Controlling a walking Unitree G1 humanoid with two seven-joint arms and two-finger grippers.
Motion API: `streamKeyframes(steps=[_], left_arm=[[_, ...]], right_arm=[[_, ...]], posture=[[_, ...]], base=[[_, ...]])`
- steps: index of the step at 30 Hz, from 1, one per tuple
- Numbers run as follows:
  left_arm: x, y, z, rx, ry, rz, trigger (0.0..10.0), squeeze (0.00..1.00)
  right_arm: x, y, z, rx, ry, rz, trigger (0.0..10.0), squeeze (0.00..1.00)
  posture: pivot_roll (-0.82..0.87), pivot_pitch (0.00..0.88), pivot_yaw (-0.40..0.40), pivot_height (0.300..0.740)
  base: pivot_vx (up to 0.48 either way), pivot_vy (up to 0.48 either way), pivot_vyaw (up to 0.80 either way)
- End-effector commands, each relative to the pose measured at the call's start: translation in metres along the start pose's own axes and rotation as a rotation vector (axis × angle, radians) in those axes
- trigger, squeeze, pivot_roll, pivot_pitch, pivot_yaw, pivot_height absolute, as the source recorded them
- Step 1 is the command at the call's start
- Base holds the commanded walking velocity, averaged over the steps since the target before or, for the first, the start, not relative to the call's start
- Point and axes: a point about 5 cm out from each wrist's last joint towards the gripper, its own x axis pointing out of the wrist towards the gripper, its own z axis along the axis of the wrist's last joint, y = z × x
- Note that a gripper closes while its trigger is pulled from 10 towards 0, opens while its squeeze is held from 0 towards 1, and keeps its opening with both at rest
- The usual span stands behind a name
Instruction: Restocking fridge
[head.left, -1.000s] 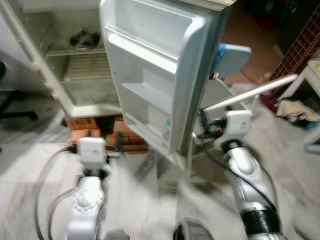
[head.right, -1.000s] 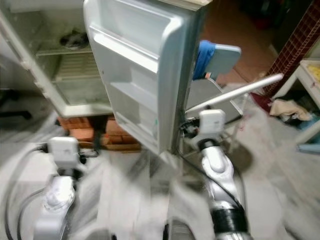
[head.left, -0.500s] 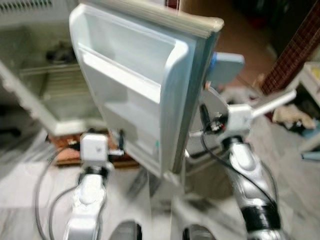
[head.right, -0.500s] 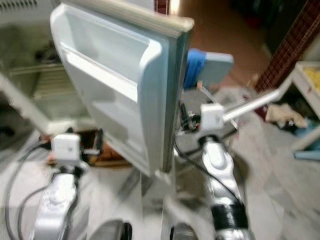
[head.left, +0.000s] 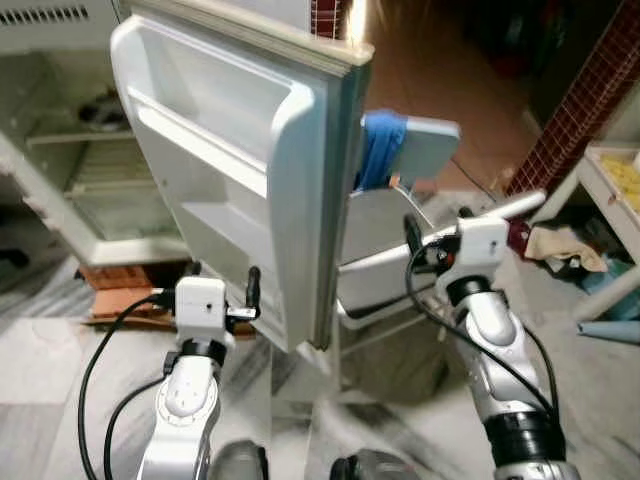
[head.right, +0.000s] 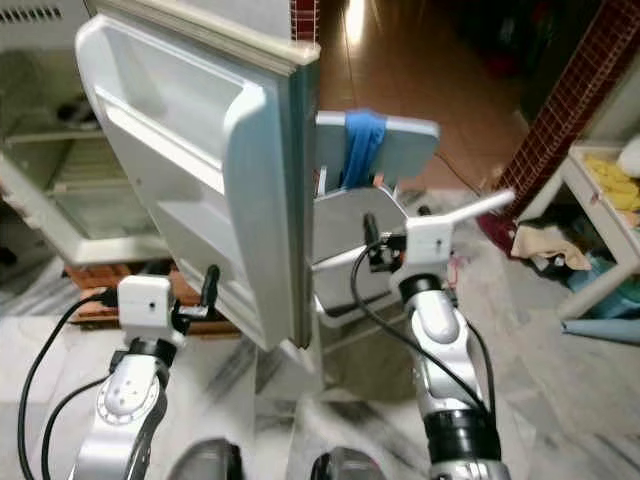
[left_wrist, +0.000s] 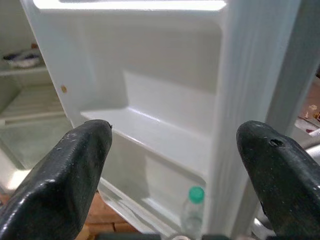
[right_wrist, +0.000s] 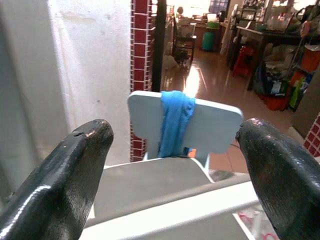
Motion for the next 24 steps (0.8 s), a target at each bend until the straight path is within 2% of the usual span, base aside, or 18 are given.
streamKeyframes(steps=[1, 2, 3, 5, 8, 11, 17, 24], left_arm=[[-0.001, 0.005, -0.001, 0.017, 0.012, 0.022, 10.0, 0.00], [-0.001, 0.005, -0.001, 0.018, 0.010, 0.027, 10.0, 0.00], [-0.002, 0.011, -0.001, 0.020, 0.016, 0.077, 10.0, 0.00], [-0.004, 0.018, -0.003, 0.007, 0.041, 0.141, 10.0, 0.00], [-0.009, 0.025, -0.006, 0.002, 0.056, 0.173, 10.0, 0.00], [-0.013, 0.032, -0.008, 0.015, 0.065, 0.197, 10.0, 0.00], [-0.016, 0.033, -0.008, 0.003, 0.076, 0.206, 10.0, 0.00], [-0.016, 0.033, -0.010, -0.009, 0.101, 0.210, 10.0, 0.00]], right_arm=[[0.001, 0.005, -0.003, 0.019, 0.010, 0.021, 10.0, 0.00], [0.002, 0.005, -0.003, 0.024, 0.011, 0.028, 10.0, 0.00], [0.003, 0.007, -0.002, 0.044, 0.013, 0.052, 10.0, 0.00], [0.005, 0.008, 0.000, 0.021, 0.002, 0.088, 10.0, 0.00], [0.008, 0.010, 0.004, -0.007, -0.016, 0.110, 10.0, 0.00], [0.012, 0.009, 0.006, 0.018, -0.020, 0.090, 10.0, 0.00], [0.014, 0.027, 0.006, 0.041, -0.029, 0.131, 10.0, 0.00], [0.021, 0.033, 0.006, 0.032, -0.029, 0.124, 10.0, 0.00]], posture=[[0.10, 0.110, -0.013, 0.740], [0.11, 0.110, -0.014, 0.740], [0.11, 0.110, -0.014, 0.740], [0.11, 0.109, -0.013, 0.740], [0.11, 0.109, -0.015, 0.740], [0.12, 0.108, -0.020, 0.740], [0.14, 0.106, -0.027, 0.740], [0.14, 0.105, -0.025, 0.740]], base=[[0.000, 0.000, 0.00], [0.000, 0.000, 0.00], [0.000, 0.000, 0.00], [0.000, 0.000, 0.00], [0.000, 0.000, 0.80], [0.000, 0.000, 0.80], [0.000, 0.000, 0.80], [0.000, 0.000, 0.80]])
